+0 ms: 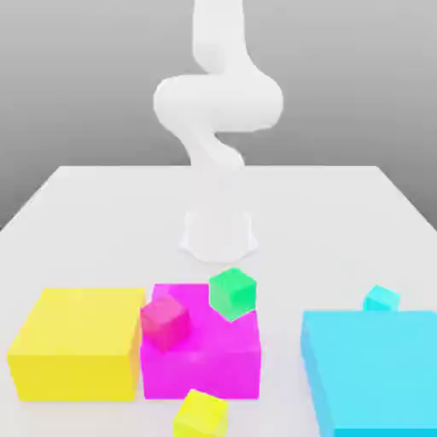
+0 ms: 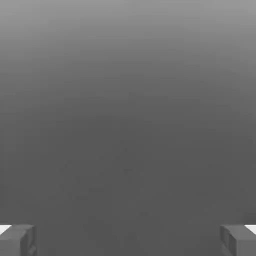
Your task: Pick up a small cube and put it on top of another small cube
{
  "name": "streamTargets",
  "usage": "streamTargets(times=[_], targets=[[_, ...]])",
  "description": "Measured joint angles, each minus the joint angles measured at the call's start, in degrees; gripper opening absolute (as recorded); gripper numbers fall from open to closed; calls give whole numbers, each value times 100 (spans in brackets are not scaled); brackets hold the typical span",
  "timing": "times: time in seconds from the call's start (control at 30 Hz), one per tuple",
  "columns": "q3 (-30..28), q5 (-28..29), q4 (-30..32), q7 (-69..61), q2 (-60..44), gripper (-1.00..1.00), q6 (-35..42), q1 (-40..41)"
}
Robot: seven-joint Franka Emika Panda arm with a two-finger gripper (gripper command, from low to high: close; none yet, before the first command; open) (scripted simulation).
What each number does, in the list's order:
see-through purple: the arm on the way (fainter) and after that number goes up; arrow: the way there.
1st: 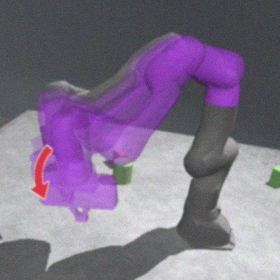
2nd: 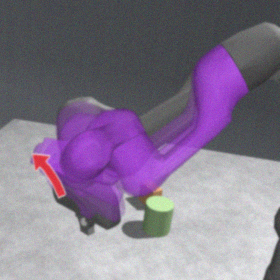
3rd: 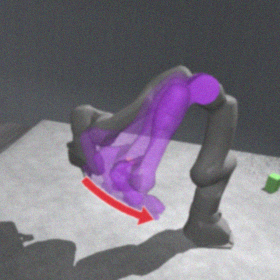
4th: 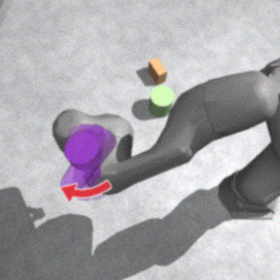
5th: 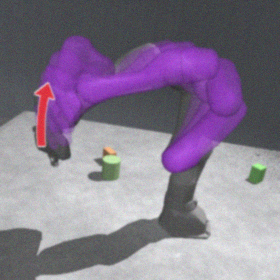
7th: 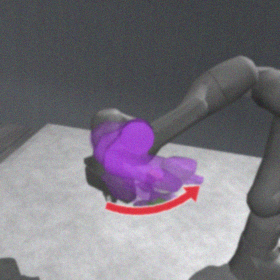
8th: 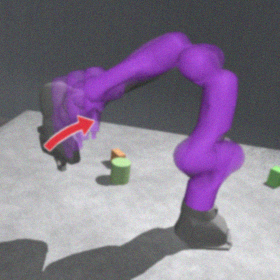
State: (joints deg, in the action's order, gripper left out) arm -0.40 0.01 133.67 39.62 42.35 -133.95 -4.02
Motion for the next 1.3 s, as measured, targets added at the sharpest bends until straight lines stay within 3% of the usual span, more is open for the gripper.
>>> streamTargets(times=[0.6,1.0,1.3], targets=[[-12,-187,1363,-4624,-2519,0,-1562,-2604],[504,-113,2263,-7535,-4179,0,-2595,-3899],[267,461,2282,-7925,-5823,0,-3841,-4359]])
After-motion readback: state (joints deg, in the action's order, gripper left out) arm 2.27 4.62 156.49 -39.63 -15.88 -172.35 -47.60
